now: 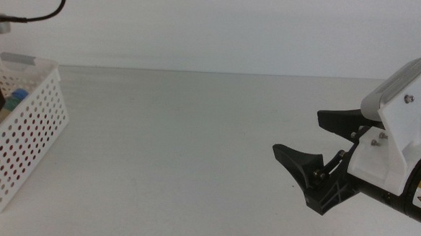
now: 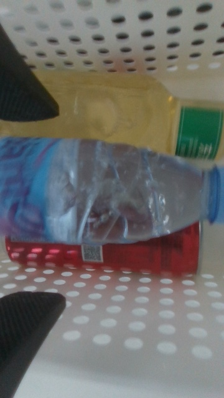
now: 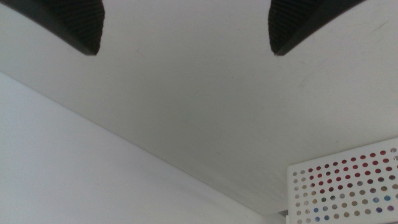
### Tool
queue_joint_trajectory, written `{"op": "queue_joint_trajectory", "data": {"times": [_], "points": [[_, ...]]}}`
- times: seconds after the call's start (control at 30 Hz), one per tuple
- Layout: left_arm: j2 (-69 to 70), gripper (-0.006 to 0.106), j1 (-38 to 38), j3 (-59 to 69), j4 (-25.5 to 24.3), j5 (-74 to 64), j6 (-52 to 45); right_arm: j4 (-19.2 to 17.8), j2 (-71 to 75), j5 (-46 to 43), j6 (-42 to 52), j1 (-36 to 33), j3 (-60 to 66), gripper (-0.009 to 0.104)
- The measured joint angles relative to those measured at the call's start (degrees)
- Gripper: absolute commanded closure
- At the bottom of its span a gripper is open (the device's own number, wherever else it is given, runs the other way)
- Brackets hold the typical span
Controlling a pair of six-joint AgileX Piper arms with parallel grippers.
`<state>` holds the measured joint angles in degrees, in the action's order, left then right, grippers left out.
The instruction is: Use arms to grab the bottles and put them into the dustbin to the left of the table.
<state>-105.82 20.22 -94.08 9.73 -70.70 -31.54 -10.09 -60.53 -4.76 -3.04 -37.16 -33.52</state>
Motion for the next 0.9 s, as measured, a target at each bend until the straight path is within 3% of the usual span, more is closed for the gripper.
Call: {"op": "queue_joint_trajectory", "data": {"times": [0.2,0.5,0.9], "points": [[5.52,0.01,-1.91,0.0,0.13,0.0,0.57,0.0,0.0,0.0,0.0,0.0,0.0,0.019],[14.54,0.01,-11.53,1.0,4.88,1.33,2.5,0.0,0.0,0.0,0.0,0.0,0.0,0.019],[30.8,0.01,-24.99,21.49,7.02,22.61,2.55,0.0,0.0,0.0,0.0,0.0,0.0,0.019]]}}
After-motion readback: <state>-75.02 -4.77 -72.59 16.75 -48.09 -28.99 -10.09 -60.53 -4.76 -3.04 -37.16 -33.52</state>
